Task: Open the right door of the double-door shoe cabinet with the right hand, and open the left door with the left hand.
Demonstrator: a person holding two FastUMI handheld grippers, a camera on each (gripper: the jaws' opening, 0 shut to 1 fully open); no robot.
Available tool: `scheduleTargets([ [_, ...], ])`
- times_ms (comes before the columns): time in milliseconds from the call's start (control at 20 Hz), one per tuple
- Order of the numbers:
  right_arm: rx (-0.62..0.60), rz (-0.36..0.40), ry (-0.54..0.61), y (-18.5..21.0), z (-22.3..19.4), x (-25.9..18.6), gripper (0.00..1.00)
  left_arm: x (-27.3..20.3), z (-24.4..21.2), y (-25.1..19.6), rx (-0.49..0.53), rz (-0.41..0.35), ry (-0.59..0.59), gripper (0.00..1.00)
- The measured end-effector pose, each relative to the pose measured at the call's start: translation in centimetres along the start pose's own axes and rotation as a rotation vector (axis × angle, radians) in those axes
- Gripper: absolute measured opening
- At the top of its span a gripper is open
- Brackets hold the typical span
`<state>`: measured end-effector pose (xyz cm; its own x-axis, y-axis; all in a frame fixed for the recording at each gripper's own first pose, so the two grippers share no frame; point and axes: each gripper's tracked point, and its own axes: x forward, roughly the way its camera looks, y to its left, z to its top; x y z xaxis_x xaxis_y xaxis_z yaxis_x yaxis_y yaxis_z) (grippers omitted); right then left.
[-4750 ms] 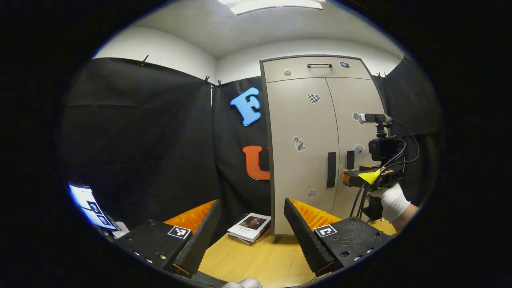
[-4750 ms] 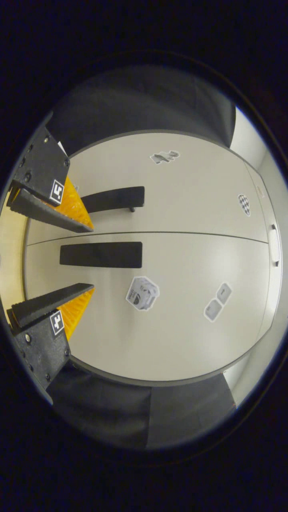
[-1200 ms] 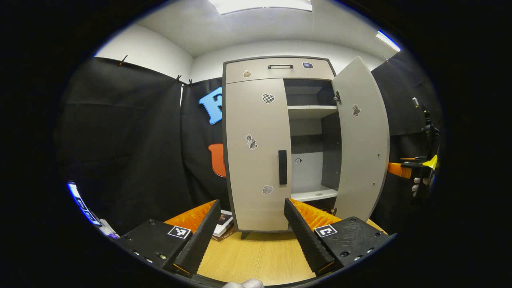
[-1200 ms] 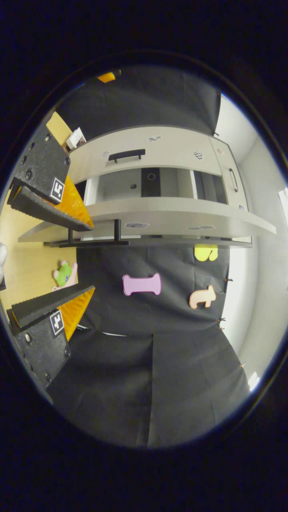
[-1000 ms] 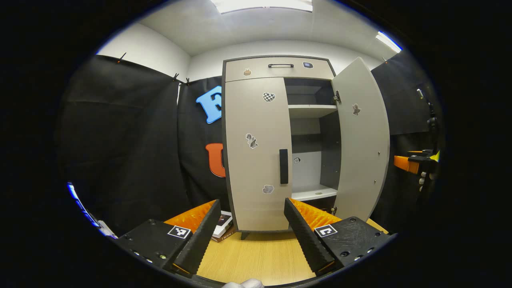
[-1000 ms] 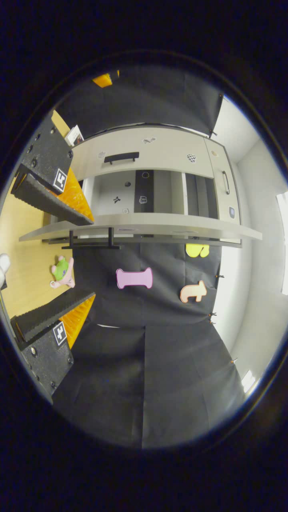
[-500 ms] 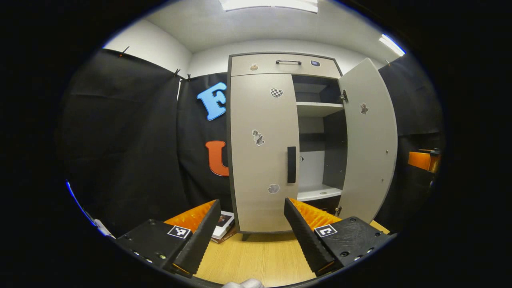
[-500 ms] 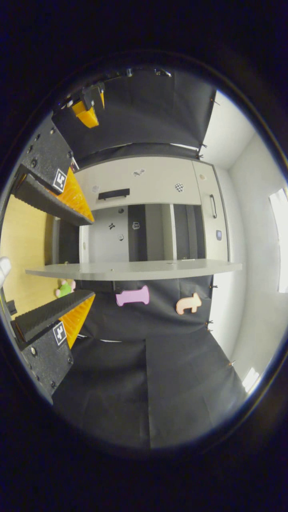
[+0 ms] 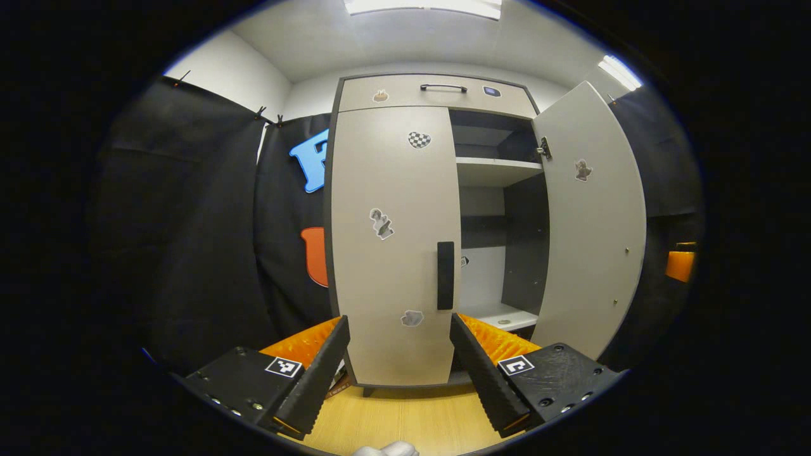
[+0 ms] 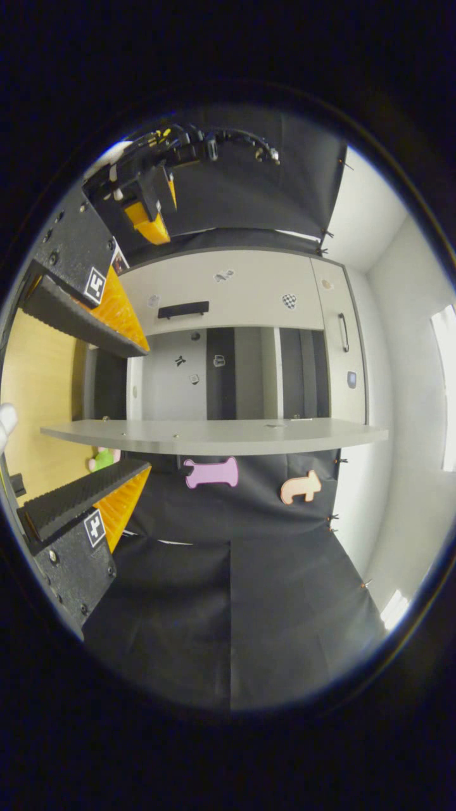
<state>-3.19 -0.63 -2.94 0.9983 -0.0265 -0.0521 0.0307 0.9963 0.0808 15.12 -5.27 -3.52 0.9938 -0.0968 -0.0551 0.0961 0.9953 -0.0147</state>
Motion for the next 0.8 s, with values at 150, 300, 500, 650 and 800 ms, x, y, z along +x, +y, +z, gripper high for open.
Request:
scheduleTargets([
  [150,-0.014,-0.003,-0.005,0.0,0.3,0.3,1.0,4.7,-0.2,-2.2,-0.001,-0.024,0.001,0.96],
  [300,-0.017,-0.018,-0.007,-0.7,0.7,0.4,1.0,9.2,-0.4,-4.1,0.004,-0.046,0.002,0.96],
  [500,-0.04,-0.064,-0.012,-2.3,1.3,1.1,1.0,14.2,-1.0,-6.0,-0.015,-0.059,0.015,0.97],
  [650,-0.048,-0.093,-0.01,-3.5,1.2,1.5,1.0,17.0,-1.1,-6.1,-0.023,-0.049,0.019,1.0],
  [800,-0.052,-0.099,0.006,-3.7,0.9,2.3,1.0,18.7,-1.7,-5.6,-0.035,-0.039,0.035,0.96],
])
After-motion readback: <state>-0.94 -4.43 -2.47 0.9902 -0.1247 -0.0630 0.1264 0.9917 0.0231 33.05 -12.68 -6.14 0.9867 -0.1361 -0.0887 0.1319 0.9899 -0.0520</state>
